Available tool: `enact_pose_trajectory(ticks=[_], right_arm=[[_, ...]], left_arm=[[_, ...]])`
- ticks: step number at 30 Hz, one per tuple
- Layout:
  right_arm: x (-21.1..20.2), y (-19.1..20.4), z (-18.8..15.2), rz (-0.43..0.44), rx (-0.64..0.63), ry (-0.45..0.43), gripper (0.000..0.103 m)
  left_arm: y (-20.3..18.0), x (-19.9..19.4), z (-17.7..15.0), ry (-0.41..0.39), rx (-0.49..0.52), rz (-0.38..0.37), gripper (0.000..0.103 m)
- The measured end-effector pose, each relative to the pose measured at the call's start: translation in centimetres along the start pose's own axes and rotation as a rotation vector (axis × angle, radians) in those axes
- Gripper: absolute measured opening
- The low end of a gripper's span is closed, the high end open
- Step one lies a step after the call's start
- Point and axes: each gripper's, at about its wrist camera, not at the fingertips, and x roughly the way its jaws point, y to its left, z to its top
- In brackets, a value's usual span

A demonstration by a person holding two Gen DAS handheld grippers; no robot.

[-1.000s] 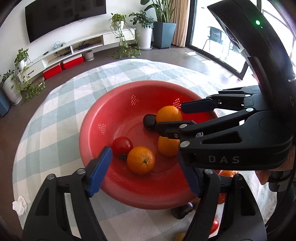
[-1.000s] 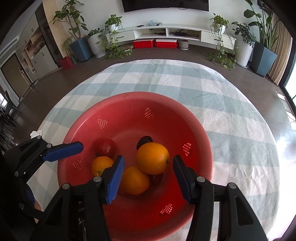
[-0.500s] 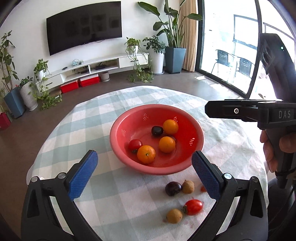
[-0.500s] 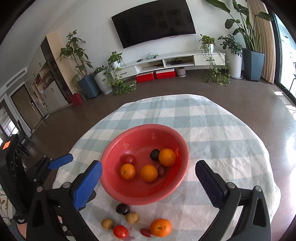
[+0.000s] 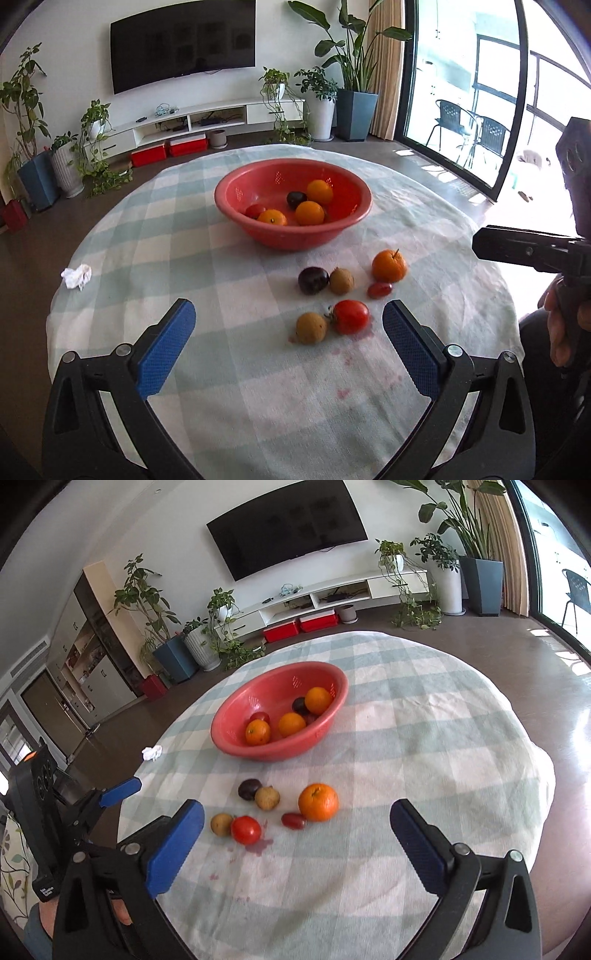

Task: Organize fruits
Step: 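Lift both open tools away from the red bowl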

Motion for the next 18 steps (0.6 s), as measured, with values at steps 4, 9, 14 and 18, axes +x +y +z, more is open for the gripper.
enact_pose_trajectory(ticks=[4,9,14,18], right_arm=[[-0.8,1.1,-2.2,-0.009,-0.026,-0.001,0.103],[-1.3,2.4,-4.3,-0.025,-0.071,0.007,0.103],[-1.7,3.3,-5.8,-0.06,-0.102,0.005,0.103],[-1.8,3.6,-6.3,-0.067,-0.109,0.004,0.103]], left_arm=[[-0.7,0.0,-2.3,0.034,-0.009,0.01,0.103],[-1.5,-0.5,-4.0,0.041,-0.003,0.02,0.103],[-1.9,-0.7,-4.5,0.063,-0.011,0.044,0.103],[-1.5,-0.5,-4.4,0.088,-0.054,0.034,0.103]])
